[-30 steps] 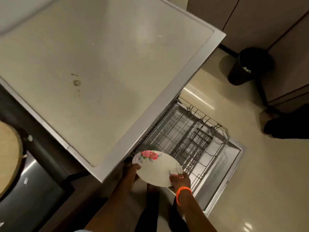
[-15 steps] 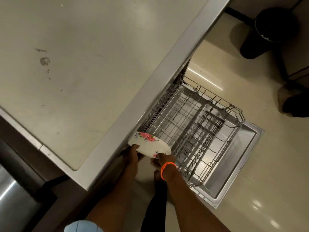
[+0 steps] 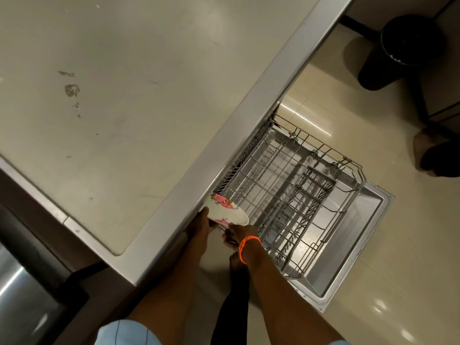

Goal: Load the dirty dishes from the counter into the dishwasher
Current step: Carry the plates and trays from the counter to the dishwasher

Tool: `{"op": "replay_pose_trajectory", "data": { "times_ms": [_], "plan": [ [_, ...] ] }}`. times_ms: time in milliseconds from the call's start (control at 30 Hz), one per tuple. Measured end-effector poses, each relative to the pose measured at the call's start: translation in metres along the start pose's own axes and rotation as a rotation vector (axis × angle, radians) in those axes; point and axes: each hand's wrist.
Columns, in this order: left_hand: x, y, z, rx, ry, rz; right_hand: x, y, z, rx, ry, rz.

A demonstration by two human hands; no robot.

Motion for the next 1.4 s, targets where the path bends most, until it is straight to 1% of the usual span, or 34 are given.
{"op": "replay_pose_trajectory", "data": {
  "times_ms": [67, 167, 200, 333, 500, 667, 733, 800, 900, 967, 1033, 1100, 1167, 1300, 1400],
  "plan": [
    [-0.003, 0.0, -0.001, -0.044, -0.005, 0.039, -0.001, 0.001, -0.005, 0.027, 0.029, 0.009],
    [-0.014, 0.002, -0.006, -0.087, 0.006, 0.175, -0.003, 0.003, -0.013, 0.069, 0.079, 0.067],
    [-0.015, 0.002, -0.006, -0.098, -0.008, 0.176, -0.004, 0.004, -0.016, 0.076, 0.089, 0.096],
    [-0.017, -0.009, -0.017, -0.103, -0.024, 0.086, -0.005, 0.009, -0.023, 0.062, 0.11, 0.151],
    [-0.025, -0.021, -0.05, -0.133, -0.097, -0.128, 0.0, 0.014, -0.025, 0.053, 0.138, 0.166],
    [-0.031, -0.024, -0.05, -0.093, -0.096, -0.134, 0.006, 0.023, -0.018, 0.056, 0.105, 0.226],
    [-0.033, -0.019, -0.047, -0.095, -0.109, -0.137, 0.002, 0.026, -0.006, 0.067, 0.118, 0.256],
    [-0.037, -0.009, -0.045, -0.111, -0.146, -0.249, -0.004, 0.027, 0.01, 0.09, 0.151, 0.281],
    [-0.05, -0.002, -0.059, -0.048, -0.204, -0.44, -0.011, 0.026, 0.024, 0.166, 0.243, 0.369],
    [-0.03, 0.005, -0.018, -0.036, -0.268, -0.57, -0.013, 0.026, 0.024, 0.208, 0.303, 0.448],
    [-0.012, 0.013, 0.02, -0.05, -0.346, -0.667, -0.024, 0.022, 0.051, 0.242, 0.387, 0.502],
    [-0.001, 0.018, 0.048, -0.083, -0.37, -0.681, -0.04, 0.016, 0.106, 0.277, 0.503, 0.532],
    [0.007, 0.021, 0.074, -0.1, -0.394, -0.697, -0.052, 0.013, 0.144, 0.297, 0.595, 0.537],
    [0.025, 0.033, 0.122, -0.114, -0.441, -0.714, -0.066, 0.01, 0.218, 0.316, 0.776, 0.635],
    [0.038, 0.044, 0.16, -0.137, -0.538, -0.743, -0.073, 0.008, 0.261, 0.325, 0.907, 0.653]
  ]
}}
Point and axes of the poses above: each hand's wrist, its own z-axis away from the middle knuckle, its own y-axis out of the back of the hand, x = y × z, and after that the axes turned 4 degrees about -z, right-handed
